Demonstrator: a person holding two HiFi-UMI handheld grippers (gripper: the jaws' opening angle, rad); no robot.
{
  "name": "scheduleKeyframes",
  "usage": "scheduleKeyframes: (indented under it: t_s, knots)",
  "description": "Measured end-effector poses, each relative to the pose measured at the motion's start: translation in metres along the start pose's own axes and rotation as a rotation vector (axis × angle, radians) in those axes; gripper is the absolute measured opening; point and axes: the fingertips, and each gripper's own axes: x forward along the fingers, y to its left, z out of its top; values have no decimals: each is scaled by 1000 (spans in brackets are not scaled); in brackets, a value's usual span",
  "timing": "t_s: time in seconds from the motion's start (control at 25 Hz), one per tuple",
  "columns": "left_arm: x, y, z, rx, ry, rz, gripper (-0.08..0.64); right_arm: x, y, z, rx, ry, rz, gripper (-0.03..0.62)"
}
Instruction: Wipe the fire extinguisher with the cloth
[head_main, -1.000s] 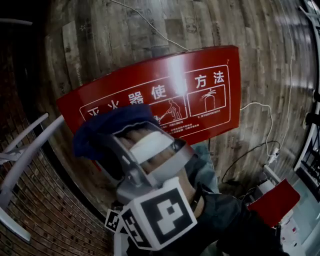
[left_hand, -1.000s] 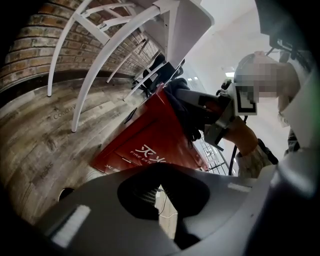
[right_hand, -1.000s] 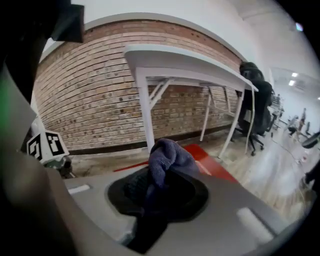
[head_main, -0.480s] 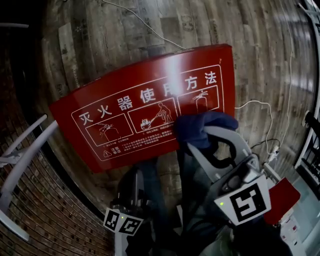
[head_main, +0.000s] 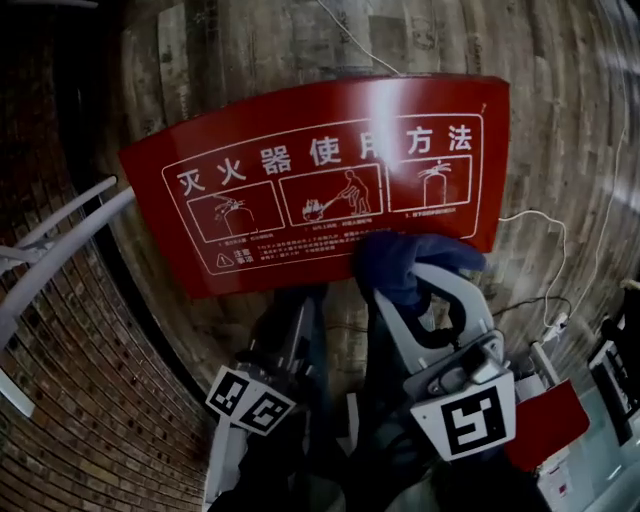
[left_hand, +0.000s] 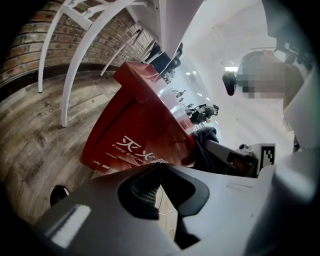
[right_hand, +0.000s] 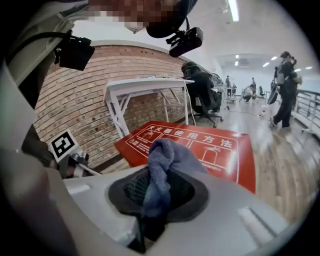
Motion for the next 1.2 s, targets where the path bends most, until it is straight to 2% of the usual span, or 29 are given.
scheduleKeyframes:
  t_s: [0.12, 0.28, 0.36, 0.56, 0.64, 0.76, 0.88, 0.96, 1.04, 1.08, 1.2]
  knots:
    - [5, -6, 2, 13, -3, -7, 5, -5, 3, -9, 13, -15, 32, 69]
    - [4, -10, 0, 9, -4, -11, 5, -22, -13, -21, 25, -19, -43, 69]
    - [3, -8, -2, 7, -2, -10, 5, -25, -11, -29, 22, -6, -52, 69]
    - [-4, 1, -1, -6, -11, 0, 5, 0, 24, -67, 45, 113, 39, 69]
    - [-9, 6, 0, -8, -17, 4, 5, 19, 38, -68, 53, 128, 63, 69]
    - [-18, 17, 1, -15, -26, 20, 5, 52, 68, -51, -33, 91, 96, 69]
    - [-29, 29, 3, -31, -35, 50, 5, 71, 93, -38, -39, 5, 116, 69]
    - [-33, 34, 6, -35, -43, 58, 5, 73, 89, -35, -44, -40, 92, 69]
    - [-36, 38, 10, -33, -51, 61, 5, 65, 70, -43, -34, -42, 46, 69]
    - [-38, 40, 12, -33, -55, 63, 5, 57, 56, -53, -4, -23, 7, 69]
    - [-40, 41, 14, -38, -62, 64, 5, 20, 4, -92, 196, 38, -176, 69]
